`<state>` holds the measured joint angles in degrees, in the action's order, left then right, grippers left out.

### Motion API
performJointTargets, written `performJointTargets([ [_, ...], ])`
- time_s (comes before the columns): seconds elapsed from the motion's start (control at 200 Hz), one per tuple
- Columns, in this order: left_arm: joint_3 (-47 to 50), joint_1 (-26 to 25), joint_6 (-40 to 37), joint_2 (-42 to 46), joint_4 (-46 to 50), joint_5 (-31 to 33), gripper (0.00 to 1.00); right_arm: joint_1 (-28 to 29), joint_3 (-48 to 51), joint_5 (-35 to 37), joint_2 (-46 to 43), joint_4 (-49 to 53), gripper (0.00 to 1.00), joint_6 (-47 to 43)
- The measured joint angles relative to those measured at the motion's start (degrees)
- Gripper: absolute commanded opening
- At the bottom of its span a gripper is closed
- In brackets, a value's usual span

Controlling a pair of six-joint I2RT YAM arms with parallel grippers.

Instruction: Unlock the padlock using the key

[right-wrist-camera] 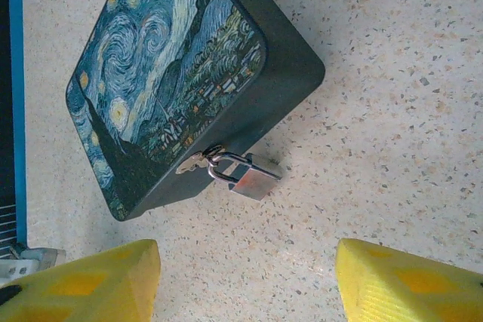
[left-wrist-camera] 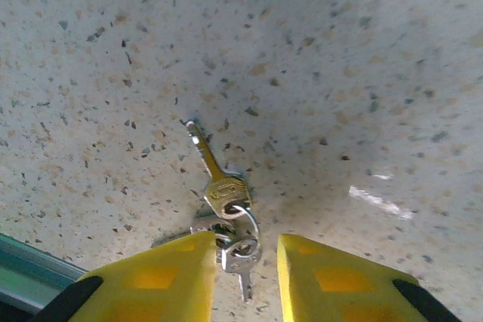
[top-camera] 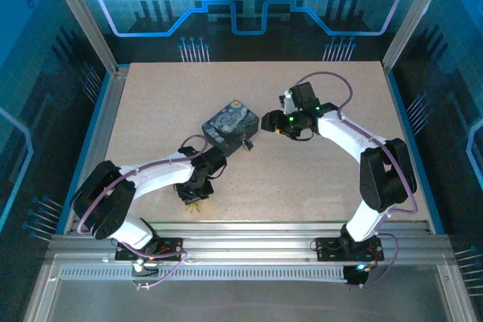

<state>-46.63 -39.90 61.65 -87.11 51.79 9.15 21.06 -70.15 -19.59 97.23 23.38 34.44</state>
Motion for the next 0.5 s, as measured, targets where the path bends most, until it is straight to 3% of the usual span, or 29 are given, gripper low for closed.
performJointTargets([
  [0.5, -1.95, -0.59, 0.42, -2.38, -1.03, -0.48, 0.02, -0.31, 0.07, -0.02, 0.00, -0.02, 0.62, 0.00],
])
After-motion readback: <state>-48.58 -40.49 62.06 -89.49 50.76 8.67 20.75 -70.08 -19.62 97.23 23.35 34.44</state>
